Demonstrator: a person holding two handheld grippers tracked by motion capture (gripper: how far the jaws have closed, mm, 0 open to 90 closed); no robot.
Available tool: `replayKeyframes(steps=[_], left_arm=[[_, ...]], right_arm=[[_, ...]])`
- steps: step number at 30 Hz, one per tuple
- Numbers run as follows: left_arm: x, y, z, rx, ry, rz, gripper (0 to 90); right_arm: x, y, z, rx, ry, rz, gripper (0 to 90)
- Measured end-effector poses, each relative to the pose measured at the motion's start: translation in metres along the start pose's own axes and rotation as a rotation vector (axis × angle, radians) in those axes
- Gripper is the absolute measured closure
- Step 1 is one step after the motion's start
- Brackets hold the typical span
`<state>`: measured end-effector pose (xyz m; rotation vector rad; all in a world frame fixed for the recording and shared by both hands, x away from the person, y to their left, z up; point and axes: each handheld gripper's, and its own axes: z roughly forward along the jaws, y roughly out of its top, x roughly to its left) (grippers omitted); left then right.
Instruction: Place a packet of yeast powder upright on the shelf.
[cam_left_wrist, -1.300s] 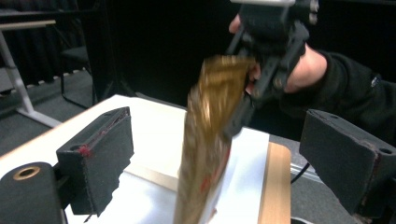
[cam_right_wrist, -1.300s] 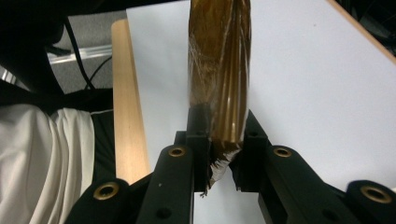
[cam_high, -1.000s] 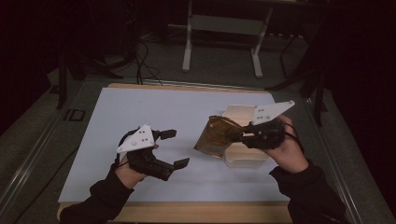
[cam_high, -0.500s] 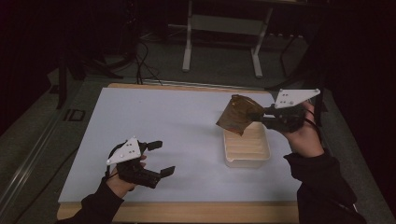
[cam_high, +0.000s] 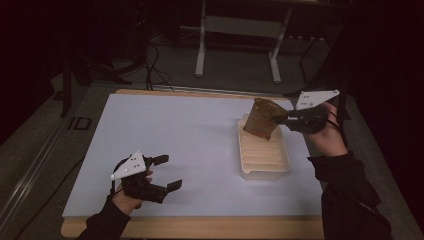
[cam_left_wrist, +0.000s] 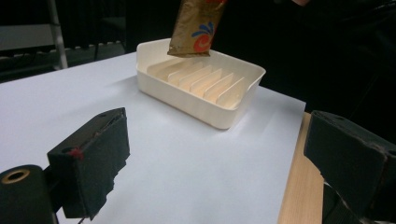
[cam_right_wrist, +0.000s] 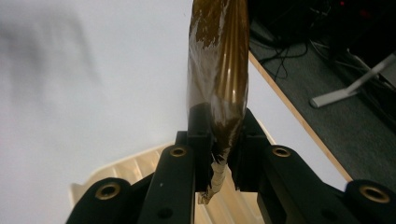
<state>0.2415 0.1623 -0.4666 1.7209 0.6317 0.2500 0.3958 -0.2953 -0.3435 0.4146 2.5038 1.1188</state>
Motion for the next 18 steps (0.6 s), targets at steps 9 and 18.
replayKeyframes(steps=[9, 18], left_arm=[[0.003, -0.006, 0.001, 0.005, 0.007, -0.023, 7.6], [0.006, -0.007, -0.003, -0.012, 0.009, -0.051, 7.6]], right_arm=[[-0.01, -0.008, 0.014, 0.073, -0.031, -0.044, 80.2], [-0.015, -0.009, 0.031, 0.093, -0.01, -0.048, 80.2]])
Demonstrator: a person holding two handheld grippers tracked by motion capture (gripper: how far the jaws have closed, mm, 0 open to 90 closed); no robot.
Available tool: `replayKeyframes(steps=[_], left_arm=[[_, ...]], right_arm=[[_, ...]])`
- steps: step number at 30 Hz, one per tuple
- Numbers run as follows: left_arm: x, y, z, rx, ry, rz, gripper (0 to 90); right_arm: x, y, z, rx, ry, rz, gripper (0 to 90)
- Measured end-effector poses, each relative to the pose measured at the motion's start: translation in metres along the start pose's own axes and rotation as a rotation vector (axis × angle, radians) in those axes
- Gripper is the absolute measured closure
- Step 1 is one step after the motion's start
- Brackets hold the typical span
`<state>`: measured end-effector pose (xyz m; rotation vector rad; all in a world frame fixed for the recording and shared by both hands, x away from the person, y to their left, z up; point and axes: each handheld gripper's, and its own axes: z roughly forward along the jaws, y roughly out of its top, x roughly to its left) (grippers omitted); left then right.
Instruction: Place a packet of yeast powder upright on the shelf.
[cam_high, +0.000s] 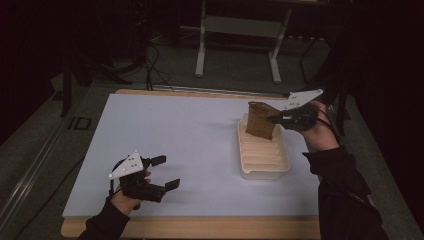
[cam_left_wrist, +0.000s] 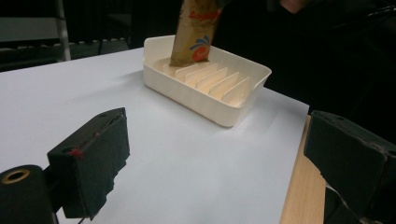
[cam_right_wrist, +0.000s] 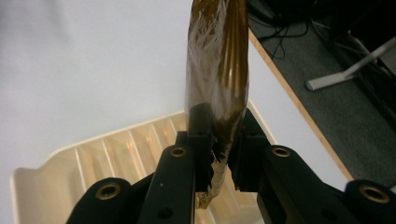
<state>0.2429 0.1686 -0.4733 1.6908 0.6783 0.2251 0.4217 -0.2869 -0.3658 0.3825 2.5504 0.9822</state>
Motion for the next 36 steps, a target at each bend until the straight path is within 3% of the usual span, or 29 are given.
replayKeyframes(steps=[12, 20, 23, 26, 28, 30, 33, 36], left_arm=[[0.0, -0.002, 0.001, 0.003, 0.001, 0.003, 7.6], [-0.001, -0.003, 0.001, -0.003, -0.001, -0.004, 7.6], [0.0, -0.003, 0.001, -0.003, 0.0, -0.007, 7.6], [0.0, -0.004, 0.001, -0.003, 0.0, -0.005, 7.6], [0.0, -0.004, 0.001, -0.004, -0.003, -0.004, 7.6], [0.0, -0.004, 0.001, 0.0, -0.001, 0.001, 7.6], [0.0, -0.004, 0.001, 0.003, -0.003, 0.001, 7.6], [-0.001, -0.004, 0.0, 0.004, -0.003, 0.001, 7.6]], right_arm=[[-0.007, 0.003, 0.014, -0.038, 0.024, 0.034, 80.5], [-0.008, -0.007, 0.022, -0.07, 0.033, 0.07, 80.7], [-0.008, -0.009, 0.026, -0.058, 0.037, 0.072, 80.8], [-0.009, -0.015, 0.033, -0.062, 0.043, 0.093, 80.8], [-0.011, -0.022, 0.035, -0.114, 0.062, 0.14, 80.8], [-0.012, -0.025, 0.036, -0.127, 0.066, 0.154, 80.9], [-0.012, -0.039, 0.046, -0.081, 0.063, 0.182, 81.0], [-0.012, -0.047, 0.048, -0.102, 0.06, 0.207, 81.0]])
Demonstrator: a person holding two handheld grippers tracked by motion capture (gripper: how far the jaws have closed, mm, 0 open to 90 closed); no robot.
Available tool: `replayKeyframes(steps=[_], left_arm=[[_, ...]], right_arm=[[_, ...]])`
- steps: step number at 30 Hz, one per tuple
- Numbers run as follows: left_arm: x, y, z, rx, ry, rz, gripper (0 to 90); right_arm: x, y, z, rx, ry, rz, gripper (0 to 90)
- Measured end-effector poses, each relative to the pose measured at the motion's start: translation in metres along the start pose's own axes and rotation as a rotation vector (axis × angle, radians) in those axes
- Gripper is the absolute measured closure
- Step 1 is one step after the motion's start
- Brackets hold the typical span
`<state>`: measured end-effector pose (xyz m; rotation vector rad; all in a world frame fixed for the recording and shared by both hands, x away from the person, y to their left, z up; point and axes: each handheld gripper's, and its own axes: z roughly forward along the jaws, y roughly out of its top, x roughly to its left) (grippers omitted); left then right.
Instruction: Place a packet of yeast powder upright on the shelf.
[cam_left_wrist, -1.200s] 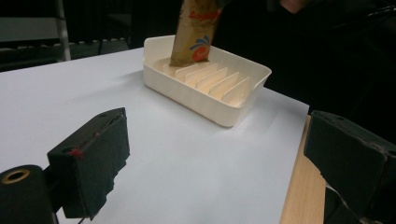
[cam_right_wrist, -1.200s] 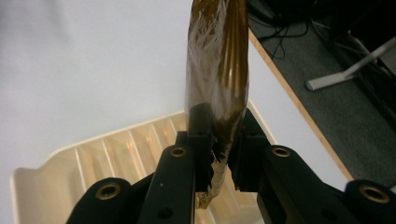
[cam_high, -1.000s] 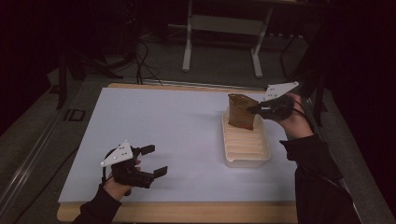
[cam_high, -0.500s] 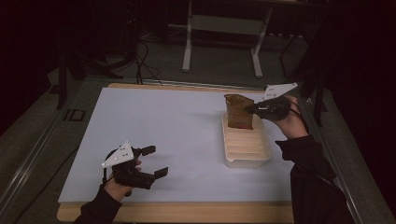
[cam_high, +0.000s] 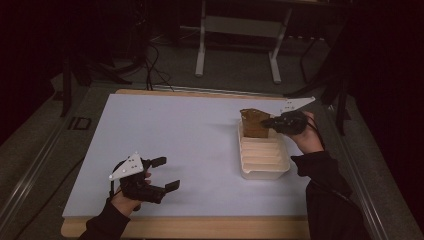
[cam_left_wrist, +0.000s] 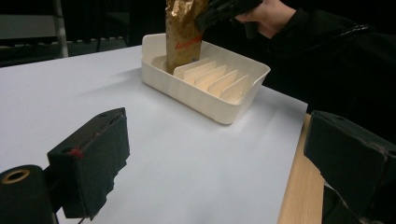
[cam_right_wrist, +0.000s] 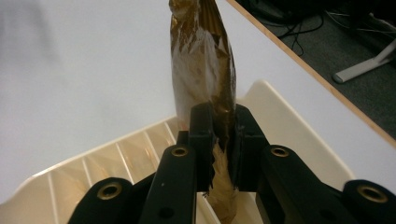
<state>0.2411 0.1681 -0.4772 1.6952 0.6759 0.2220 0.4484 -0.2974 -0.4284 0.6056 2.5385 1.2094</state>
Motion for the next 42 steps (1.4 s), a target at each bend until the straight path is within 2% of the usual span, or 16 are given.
replayKeyframes(steps=[4, 6, 8, 9, 10, 11, 12, 13, 16, 17, 25, 32, 34, 42], left_arm=[[0.001, 0.0, 0.0, -0.001, 0.001, -0.003, 7.6], [0.0, 0.0, 0.001, 0.001, 0.0, -0.002, 7.6], [0.0, 0.0, 0.001, 0.002, -0.001, -0.001, 7.6], [0.0, 0.0, 0.001, 0.002, -0.001, 0.001, 7.6], [0.0, 0.0, 0.001, 0.002, 0.0, 0.0, 7.6], [0.0, 0.0, 0.001, 0.003, 0.001, 0.0, 7.6], [0.0, 0.0, 0.001, 0.003, 0.001, 0.0, 7.6], [0.0, 0.0, 0.001, 0.004, 0.001, 0.001, 7.6], [0.0, 0.0, 0.001, 0.001, 0.0, 0.003, 7.6], [0.0, 0.0, 0.001, 0.002, 0.001, 0.004, 7.6], [-0.001, 0.002, 0.001, -0.001, 0.0, 0.013, 7.6], [-0.003, 0.002, 0.001, 0.003, 0.0, 0.019, 7.6], [-0.003, 0.002, 0.001, 0.005, 0.0, 0.02, 7.6], [-0.004, 0.002, 0.001, 0.004, 0.0, 0.021, 7.6]], right_arm=[[-0.001, -0.004, -0.002, -0.009, -0.015, 0.026, 79.6], [0.001, -0.002, -0.003, 0.012, -0.037, 0.009, 75.6], [0.003, 0.001, -0.003, 0.049, -0.077, 0.014, 72.0], [0.004, 0.001, -0.004, 0.057, -0.086, 0.034, 68.7], [0.005, 0.003, -0.004, 0.08, -0.12, 0.095, 63.5], [0.006, 0.003, -0.004, 0.093, -0.14, 0.099, 61.4], [0.006, 0.003, -0.004, 0.093, -0.14, 0.099, 61.4], [0.008, 0.003, -0.006, 0.104, -0.175, 0.12, 56.7], [0.01, 0.003, -0.008, 0.115, -0.195, 0.125, 53.5], [0.011, 0.003, -0.009, 0.126, -0.221, 0.131, 52.2], [0.02, 0.001, -0.015, 0.165, -0.252, 0.139, 50.7], [0.035, -0.005, -0.023, 0.147, -0.261, 0.157, 45.9], [0.043, -0.011, -0.025, 0.126, -0.253, 0.17, 43.1], [0.053, -0.022, -0.033, 0.107, -0.261, 0.194, 41.3]])
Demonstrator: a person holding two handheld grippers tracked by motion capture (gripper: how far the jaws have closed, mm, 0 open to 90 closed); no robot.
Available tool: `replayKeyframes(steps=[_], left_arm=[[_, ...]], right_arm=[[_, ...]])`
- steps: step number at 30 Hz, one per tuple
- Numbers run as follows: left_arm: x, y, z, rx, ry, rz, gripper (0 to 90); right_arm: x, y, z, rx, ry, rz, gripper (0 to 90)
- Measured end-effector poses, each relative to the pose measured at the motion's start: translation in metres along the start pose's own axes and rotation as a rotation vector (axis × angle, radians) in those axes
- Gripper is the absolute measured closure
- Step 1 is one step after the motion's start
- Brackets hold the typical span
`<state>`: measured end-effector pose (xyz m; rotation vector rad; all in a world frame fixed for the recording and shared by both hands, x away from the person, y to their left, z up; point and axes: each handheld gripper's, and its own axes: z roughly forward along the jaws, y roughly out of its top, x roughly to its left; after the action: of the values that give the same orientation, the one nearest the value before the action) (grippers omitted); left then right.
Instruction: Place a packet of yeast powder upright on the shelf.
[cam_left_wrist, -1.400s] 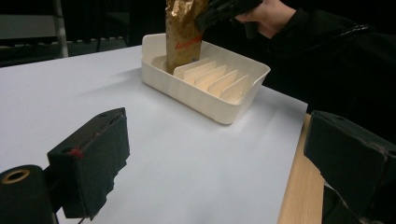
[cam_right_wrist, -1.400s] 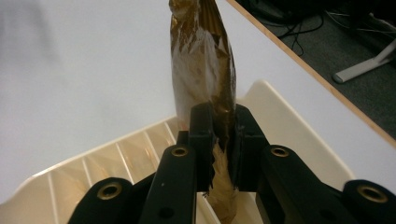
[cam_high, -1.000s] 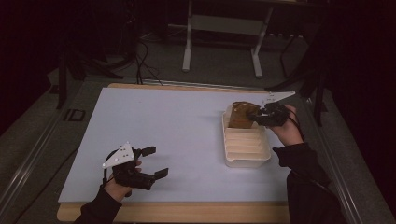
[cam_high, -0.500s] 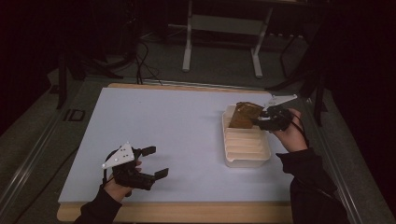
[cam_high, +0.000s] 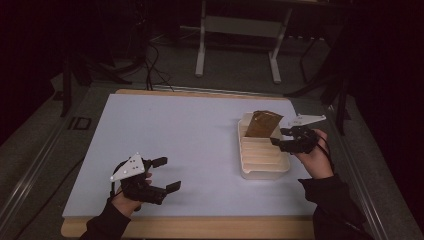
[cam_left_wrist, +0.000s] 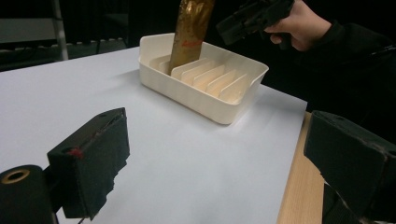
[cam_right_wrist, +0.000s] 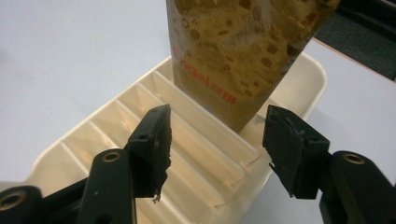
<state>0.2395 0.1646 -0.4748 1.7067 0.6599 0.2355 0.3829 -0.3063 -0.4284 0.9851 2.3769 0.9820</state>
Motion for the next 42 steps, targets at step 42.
replayKeyframes(steps=[42], left_arm=[[-0.005, 0.0, 0.001, 0.009, -0.017, 0.02, 7.6]], right_arm=[[0.133, -0.019, -0.053, -0.237, 0.179, -0.029, 10.1]])
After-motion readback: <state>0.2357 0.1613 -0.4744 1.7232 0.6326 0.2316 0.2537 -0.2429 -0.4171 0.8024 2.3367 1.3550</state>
